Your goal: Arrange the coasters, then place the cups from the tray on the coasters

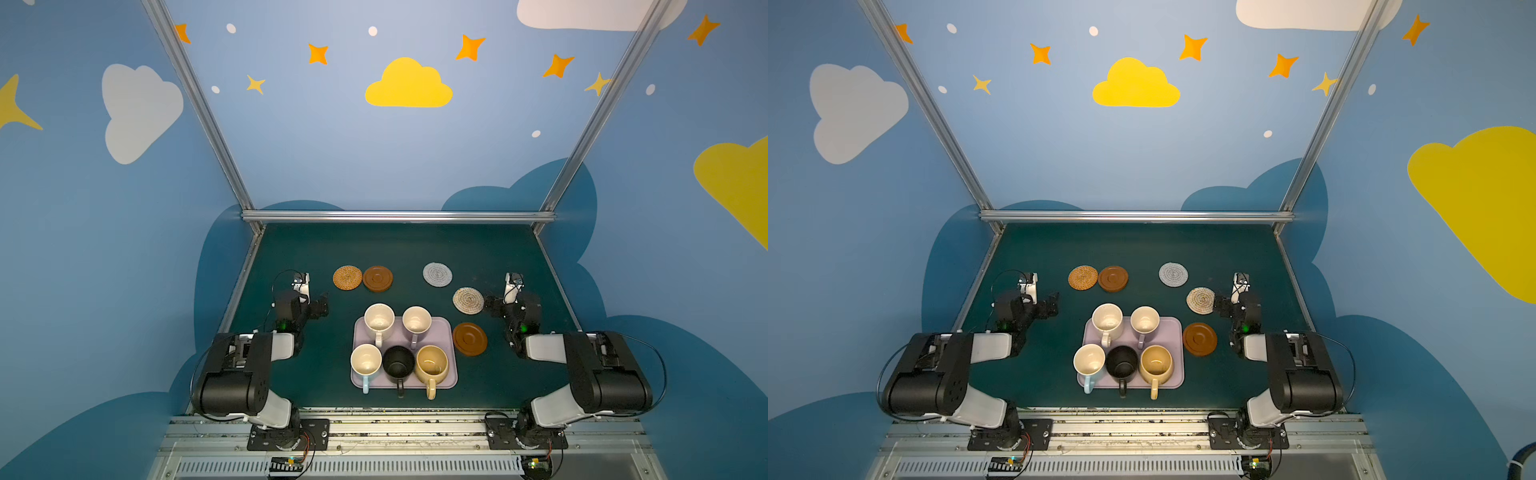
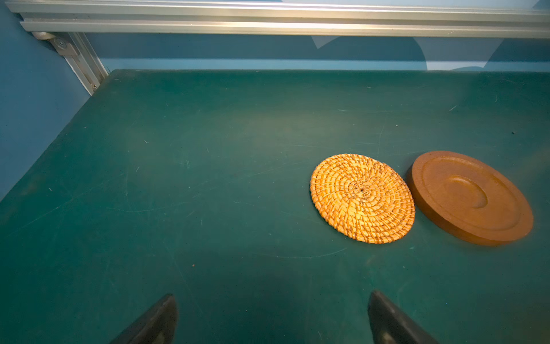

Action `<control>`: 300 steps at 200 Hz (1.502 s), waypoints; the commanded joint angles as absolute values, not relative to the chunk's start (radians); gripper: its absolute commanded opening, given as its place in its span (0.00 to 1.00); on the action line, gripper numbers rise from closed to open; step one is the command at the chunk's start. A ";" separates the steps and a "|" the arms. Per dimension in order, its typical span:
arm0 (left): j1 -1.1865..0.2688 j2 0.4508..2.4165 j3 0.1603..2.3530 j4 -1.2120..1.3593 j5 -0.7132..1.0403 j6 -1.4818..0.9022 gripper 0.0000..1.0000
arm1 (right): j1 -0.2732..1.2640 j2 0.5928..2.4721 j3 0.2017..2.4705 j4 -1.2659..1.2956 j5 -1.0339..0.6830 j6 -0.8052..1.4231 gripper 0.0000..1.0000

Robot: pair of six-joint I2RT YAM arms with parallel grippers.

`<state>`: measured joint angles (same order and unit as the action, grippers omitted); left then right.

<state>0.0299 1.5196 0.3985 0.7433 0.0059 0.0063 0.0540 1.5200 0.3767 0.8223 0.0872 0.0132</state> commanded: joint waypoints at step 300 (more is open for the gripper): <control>0.027 1.254 0.579 0.300 -0.177 -0.189 0.99 | 0.061 1.301 0.483 0.502 0.054 0.004 0.96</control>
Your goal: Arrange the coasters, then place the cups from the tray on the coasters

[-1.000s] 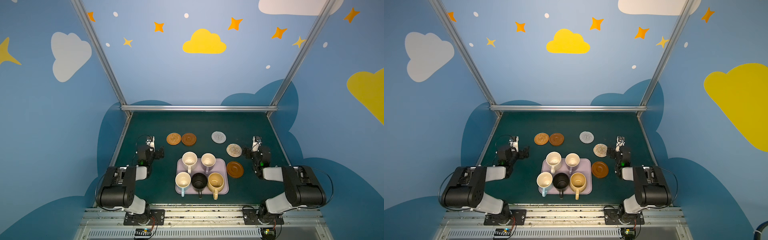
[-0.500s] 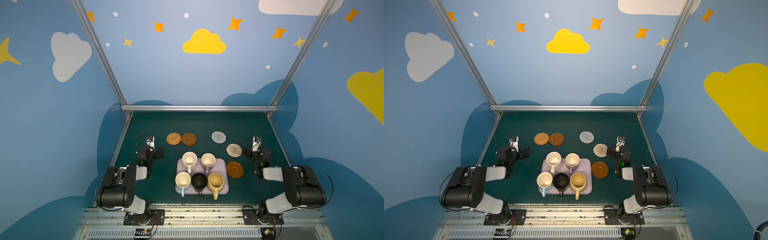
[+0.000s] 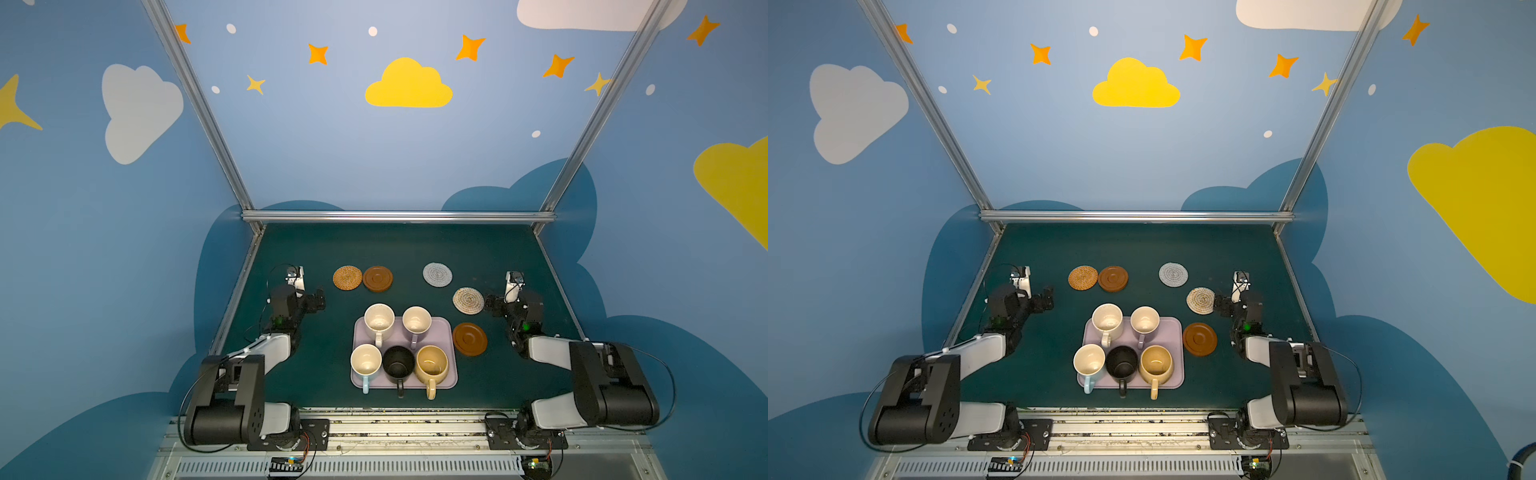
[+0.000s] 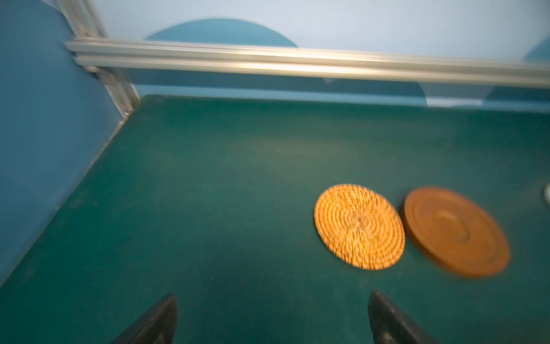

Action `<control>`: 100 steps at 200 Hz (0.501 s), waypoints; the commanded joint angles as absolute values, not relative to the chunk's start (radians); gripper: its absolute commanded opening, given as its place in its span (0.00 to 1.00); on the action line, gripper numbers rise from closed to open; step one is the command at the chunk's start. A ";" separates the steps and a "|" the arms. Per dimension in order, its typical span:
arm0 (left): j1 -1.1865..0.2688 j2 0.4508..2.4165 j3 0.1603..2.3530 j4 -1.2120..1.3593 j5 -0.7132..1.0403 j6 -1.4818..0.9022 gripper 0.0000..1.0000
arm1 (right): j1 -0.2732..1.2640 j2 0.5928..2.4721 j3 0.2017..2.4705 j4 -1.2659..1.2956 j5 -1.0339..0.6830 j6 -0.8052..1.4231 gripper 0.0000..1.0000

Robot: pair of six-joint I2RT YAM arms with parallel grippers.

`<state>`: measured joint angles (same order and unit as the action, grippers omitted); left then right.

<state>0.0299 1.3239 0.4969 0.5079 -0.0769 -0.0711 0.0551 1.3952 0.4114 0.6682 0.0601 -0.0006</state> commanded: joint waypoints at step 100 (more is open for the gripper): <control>-0.083 1.585 1.109 -0.176 -0.047 -0.364 0.99 | 0.161 1.450 1.089 -0.037 -0.146 0.290 0.96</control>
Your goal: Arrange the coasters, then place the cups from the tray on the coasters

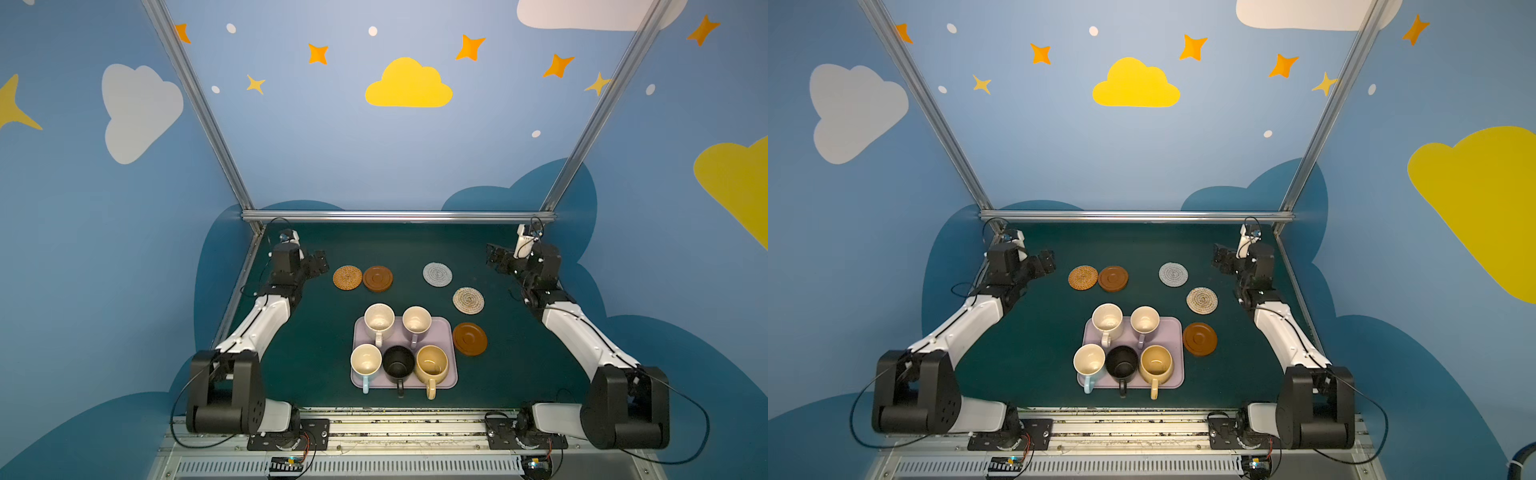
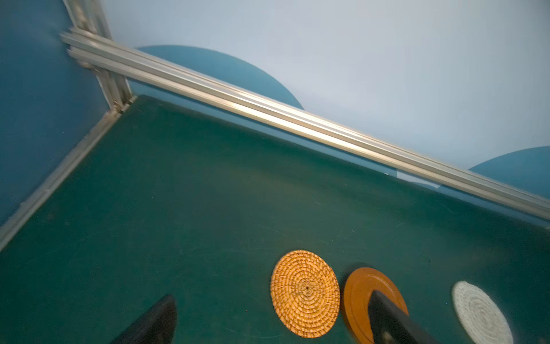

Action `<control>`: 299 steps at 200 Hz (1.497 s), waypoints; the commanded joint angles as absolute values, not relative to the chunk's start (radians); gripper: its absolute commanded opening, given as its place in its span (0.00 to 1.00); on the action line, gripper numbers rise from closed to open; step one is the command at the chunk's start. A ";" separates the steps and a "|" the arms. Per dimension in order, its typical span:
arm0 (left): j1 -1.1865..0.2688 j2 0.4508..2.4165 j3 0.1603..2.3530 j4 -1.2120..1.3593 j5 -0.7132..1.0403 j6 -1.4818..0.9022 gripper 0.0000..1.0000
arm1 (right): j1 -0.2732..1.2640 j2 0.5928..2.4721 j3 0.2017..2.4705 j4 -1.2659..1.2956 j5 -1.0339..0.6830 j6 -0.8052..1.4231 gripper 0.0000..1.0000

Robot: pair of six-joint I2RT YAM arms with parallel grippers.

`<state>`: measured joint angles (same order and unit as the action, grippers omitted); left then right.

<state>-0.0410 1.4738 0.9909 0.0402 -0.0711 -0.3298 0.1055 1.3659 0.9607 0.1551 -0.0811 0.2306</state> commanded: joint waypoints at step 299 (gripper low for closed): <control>-0.193 2.226 1.706 -0.833 -0.232 -0.272 0.61 | 0.510 1.944 1.600 -0.358 -0.298 0.262 0.89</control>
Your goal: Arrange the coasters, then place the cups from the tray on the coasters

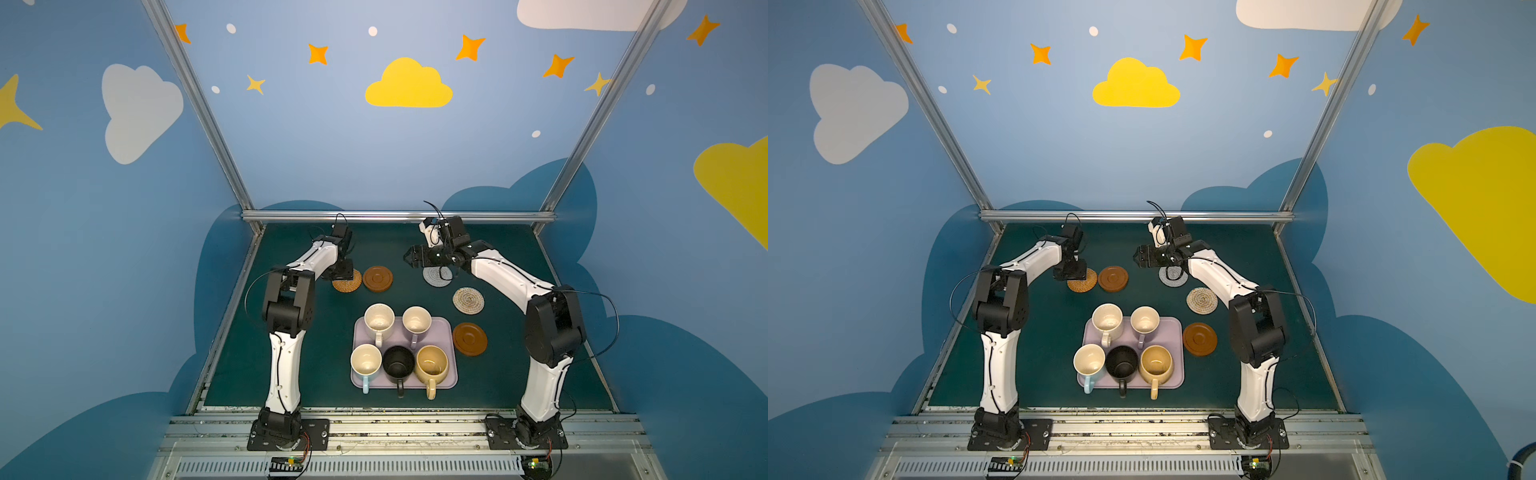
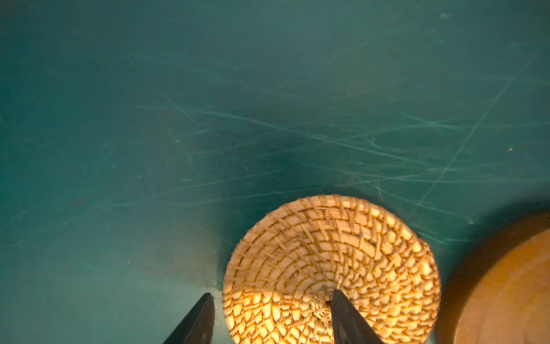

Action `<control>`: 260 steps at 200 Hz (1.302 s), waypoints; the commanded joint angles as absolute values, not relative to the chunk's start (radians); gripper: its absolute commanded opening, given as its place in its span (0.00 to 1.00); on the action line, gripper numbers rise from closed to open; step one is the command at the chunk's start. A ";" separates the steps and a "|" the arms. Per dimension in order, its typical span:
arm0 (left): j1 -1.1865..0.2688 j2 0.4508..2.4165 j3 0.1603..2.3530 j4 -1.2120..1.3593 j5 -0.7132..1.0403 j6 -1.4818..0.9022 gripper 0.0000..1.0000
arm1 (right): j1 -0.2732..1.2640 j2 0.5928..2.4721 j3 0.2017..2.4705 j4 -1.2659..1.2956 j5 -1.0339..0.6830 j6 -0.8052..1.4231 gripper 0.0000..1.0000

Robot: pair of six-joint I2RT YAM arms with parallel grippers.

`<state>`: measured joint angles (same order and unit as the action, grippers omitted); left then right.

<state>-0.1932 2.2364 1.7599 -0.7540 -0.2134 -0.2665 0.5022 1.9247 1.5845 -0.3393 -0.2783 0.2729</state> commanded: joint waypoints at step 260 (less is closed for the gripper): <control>-0.200 2.022 1.720 -0.791 -0.115 -0.329 1.00 | 0.508 1.829 1.556 -0.439 -0.176 0.243 0.92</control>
<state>-0.1947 2.1181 1.6863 -0.8066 -0.2123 -0.3412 0.5076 1.9007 1.5665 -0.3973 -0.2684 0.2558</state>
